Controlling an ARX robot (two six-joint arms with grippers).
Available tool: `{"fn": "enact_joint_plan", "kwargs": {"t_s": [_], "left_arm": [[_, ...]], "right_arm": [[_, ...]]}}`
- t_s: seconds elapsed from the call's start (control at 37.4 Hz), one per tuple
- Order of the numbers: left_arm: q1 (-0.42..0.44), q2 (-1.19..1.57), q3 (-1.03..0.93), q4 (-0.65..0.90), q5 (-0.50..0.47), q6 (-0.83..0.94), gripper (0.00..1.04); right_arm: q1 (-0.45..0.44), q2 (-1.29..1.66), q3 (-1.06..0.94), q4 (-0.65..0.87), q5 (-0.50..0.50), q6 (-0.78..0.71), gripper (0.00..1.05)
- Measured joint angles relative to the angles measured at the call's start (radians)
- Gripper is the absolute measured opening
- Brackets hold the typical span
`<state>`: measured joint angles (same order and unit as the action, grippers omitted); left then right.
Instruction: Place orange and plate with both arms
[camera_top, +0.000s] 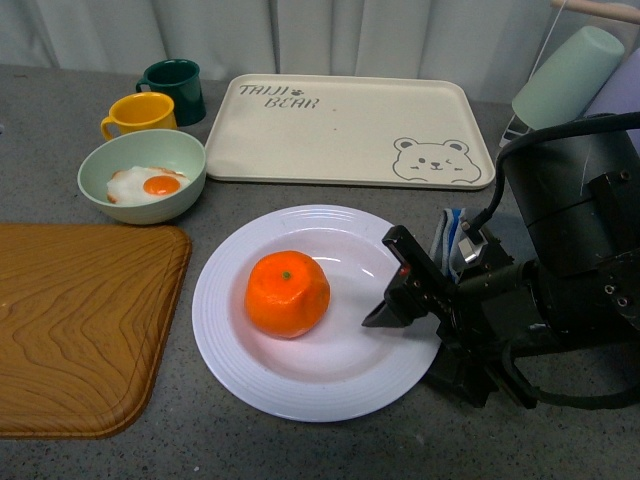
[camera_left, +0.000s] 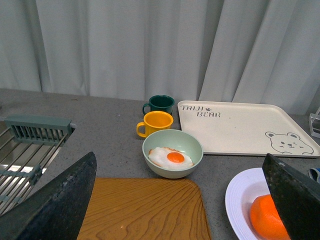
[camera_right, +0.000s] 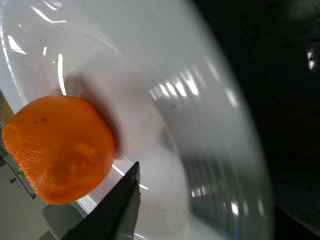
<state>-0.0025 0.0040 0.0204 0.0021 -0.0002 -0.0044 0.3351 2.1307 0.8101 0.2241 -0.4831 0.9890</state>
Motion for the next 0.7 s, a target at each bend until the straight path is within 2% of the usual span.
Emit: {"fn": "enact_joint_plan", "kwargs": {"t_s": [0.13,0.21,0.32,0.45,0.7], "left_arm": [[0.000,0.000,0.000,0.000,0.000,0.000,0.98],[0.000,0.000,0.000,0.000,0.000,0.000,0.98],[0.000,0.000,0.000,0.000,0.000,0.000,0.98],[0.000,0.000,0.000,0.000,0.000,0.000,0.98],[0.000,0.000,0.000,0.000,0.000,0.000,0.98]], "right_arm": [[-0.024,0.003,-0.014,-0.025,0.002,-0.020,0.22],[-0.035,-0.005,-0.032,-0.005,-0.014,-0.027,0.15],[-0.047,-0.031,-0.066,0.056,-0.034,-0.032,0.11],[-0.067,-0.079,-0.142,0.195,-0.107,-0.007,0.04],[-0.106,-0.094,-0.217,0.415,-0.164,0.061,0.04]]}}
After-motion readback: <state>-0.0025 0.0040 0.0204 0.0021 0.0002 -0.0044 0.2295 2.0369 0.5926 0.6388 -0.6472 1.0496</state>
